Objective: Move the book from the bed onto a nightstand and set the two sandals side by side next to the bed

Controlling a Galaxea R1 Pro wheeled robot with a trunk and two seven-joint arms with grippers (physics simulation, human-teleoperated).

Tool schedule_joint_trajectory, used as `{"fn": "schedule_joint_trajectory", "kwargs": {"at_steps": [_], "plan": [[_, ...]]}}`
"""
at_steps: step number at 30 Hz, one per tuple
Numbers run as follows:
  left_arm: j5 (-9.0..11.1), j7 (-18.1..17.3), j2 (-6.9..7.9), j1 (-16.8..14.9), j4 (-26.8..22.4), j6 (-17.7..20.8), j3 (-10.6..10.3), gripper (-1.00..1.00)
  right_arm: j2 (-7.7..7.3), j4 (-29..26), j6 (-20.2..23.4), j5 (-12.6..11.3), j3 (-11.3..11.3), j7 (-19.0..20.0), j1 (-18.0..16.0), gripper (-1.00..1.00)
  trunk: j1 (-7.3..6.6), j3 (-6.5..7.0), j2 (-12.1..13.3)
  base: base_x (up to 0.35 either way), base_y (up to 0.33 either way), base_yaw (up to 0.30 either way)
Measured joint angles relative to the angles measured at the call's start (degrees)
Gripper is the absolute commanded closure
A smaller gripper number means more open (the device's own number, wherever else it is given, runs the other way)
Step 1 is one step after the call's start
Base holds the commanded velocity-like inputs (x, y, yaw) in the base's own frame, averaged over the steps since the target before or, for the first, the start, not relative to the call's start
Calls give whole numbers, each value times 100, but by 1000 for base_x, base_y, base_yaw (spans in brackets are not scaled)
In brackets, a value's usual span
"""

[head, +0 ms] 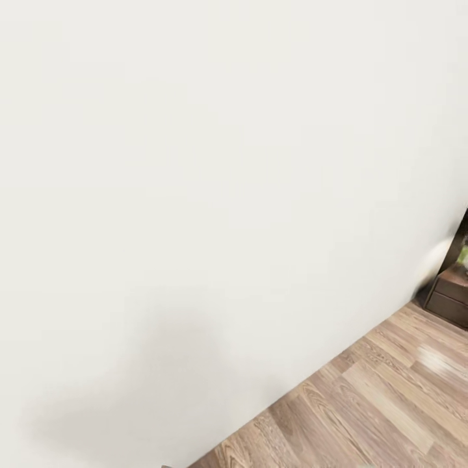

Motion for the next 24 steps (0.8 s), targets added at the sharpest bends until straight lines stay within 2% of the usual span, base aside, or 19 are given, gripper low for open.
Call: {"fn": "schedule_joint_trajectory", "kwargs": {"at_steps": [24], "plan": [[0, 0, 0, 0, 1, -1, 0, -100, 0, 0, 0, 0, 0, -1, 0, -100, 0, 0, 0, 0, 0, -187]]}}
